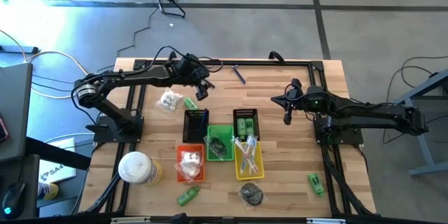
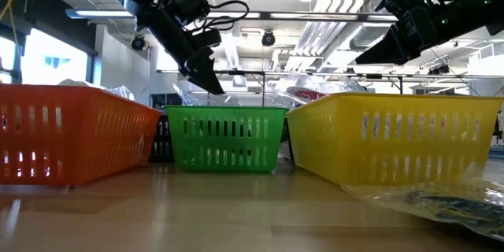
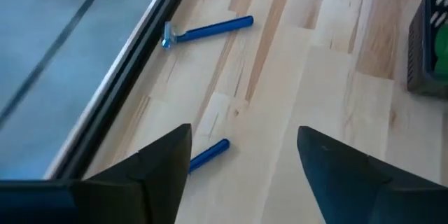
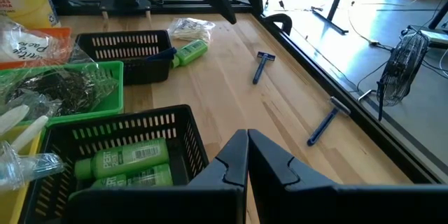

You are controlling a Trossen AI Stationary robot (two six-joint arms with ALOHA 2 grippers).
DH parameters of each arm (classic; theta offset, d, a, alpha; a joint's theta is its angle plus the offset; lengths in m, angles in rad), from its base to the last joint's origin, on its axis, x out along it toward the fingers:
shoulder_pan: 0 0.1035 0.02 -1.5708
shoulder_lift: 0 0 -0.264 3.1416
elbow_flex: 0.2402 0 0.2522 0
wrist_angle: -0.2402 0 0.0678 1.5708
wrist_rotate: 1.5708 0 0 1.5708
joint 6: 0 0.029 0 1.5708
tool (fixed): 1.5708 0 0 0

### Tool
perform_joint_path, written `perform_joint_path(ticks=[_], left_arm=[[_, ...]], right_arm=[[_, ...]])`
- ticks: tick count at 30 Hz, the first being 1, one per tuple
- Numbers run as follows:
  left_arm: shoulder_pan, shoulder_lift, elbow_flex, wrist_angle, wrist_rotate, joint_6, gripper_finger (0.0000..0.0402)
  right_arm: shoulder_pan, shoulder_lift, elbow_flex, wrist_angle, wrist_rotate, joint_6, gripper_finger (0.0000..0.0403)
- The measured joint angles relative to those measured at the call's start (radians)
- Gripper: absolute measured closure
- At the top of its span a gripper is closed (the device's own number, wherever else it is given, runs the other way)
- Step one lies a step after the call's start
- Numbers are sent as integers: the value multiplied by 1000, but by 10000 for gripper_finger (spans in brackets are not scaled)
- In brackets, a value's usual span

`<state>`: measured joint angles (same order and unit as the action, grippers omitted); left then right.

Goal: Pick & Place Travel size toiletries
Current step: Put the left blue razor into the left black bin

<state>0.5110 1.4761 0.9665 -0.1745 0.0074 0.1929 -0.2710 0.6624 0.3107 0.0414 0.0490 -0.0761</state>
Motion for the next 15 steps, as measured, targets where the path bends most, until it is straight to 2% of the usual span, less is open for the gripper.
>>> perform_joint_path(ticks=[9, 15], left_arm=[[7, 42, 3, -8, 4, -246, 142], [7, 80, 3, -4, -98, -435, 142]], right_arm=[[0, 0, 0, 0, 0, 0, 401], [0, 0, 0, -1, -1, 0, 401]])
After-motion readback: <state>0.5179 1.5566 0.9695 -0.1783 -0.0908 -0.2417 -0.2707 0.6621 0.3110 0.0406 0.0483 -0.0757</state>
